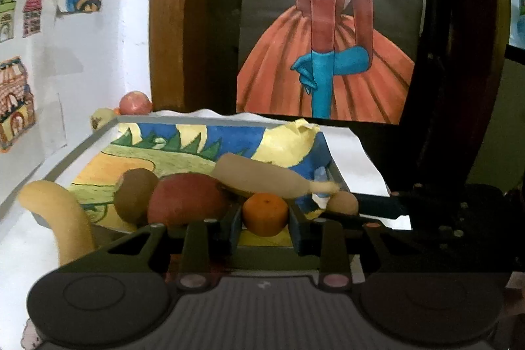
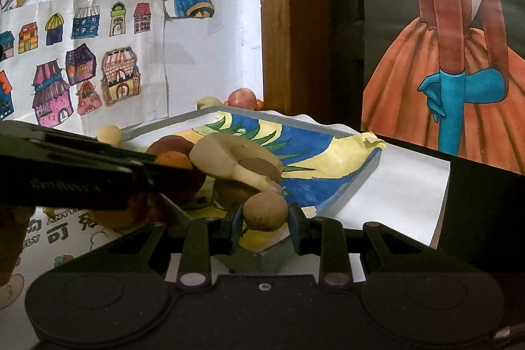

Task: Organize fruits
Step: 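Carry the orange with the left tool into the tray while the right tool carries the kiwi, then open both grippers to drop the orange and kiwi into the tray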

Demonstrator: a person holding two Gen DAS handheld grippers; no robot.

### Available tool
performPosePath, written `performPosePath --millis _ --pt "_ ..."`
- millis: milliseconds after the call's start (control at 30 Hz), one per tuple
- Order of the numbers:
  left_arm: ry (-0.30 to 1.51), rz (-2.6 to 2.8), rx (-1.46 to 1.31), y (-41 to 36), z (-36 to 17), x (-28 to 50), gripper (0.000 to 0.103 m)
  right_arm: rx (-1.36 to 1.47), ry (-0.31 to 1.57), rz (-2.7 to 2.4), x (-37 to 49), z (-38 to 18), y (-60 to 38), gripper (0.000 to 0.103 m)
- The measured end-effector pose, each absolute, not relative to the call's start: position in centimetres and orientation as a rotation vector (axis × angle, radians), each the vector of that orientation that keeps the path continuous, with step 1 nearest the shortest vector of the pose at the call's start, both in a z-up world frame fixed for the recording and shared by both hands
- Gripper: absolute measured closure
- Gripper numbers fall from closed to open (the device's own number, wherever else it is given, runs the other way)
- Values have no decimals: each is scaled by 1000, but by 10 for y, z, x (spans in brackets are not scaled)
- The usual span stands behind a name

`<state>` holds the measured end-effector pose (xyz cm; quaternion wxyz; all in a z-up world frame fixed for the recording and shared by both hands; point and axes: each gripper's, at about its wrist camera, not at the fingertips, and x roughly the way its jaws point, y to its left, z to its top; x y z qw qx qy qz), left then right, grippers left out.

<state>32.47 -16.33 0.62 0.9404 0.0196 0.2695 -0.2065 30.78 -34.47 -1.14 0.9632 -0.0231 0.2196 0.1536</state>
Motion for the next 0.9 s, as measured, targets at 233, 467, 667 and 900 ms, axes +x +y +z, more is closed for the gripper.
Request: performPosePath --millis 233,467,667,900 --pt "584 -420 31 -173 -1 336 69 -79 437 322 310 -13 -345 72" --pt "594 -412 24 -173 -2 338 69 -85 436 322 311 -14 -345 72" --pt "598 -405 17 -172 -1 336 58 -75 428 320 307 -14 -347 69" --pt "576 -401 1 -171 7 325 38 -60 407 270 294 -8 -359 41"
